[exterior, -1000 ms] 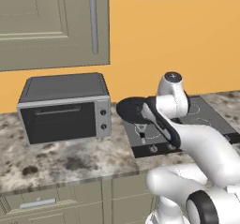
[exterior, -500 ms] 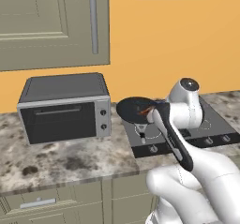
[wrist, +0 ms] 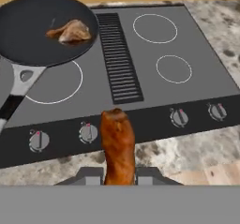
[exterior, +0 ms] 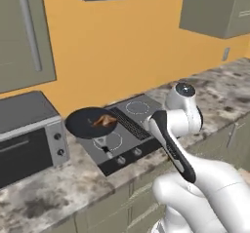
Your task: Take the chicken drumsticks from the pan and place one on each plate on the dining counter.
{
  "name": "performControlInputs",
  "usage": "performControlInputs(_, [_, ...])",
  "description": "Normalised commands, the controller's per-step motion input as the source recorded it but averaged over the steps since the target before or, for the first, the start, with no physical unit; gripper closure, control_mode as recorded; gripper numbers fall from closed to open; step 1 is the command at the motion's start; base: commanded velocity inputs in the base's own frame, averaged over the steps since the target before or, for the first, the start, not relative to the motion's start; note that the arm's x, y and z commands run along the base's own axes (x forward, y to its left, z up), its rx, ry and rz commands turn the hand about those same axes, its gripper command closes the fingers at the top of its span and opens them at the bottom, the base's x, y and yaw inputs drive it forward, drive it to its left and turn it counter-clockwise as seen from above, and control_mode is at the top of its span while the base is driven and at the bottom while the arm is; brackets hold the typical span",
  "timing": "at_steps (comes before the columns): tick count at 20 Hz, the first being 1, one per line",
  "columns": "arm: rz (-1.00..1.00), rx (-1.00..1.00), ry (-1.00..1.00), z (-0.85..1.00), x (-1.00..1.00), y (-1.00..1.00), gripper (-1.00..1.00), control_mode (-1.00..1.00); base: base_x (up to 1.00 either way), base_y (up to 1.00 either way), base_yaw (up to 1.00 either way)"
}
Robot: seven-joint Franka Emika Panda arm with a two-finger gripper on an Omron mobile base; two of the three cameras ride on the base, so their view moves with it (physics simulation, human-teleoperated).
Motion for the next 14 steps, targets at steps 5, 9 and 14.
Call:
performControlInputs(5, [0.00, 0.00, 0.00, 0.00, 0.00, 0.00, 1.00, 1.00, 0.00, 0.11, -1.00])
performControlInputs(9, [0.00, 0.00, 0.00, 0.00, 0.00, 0.00, 1.00, 1.00, 0.00, 0.09, -1.00])
performControlInputs(14, [0.00, 0.00, 0.00, 0.00, 0.00, 0.00, 1.00, 1.00, 0.00, 0.07, -1.00])
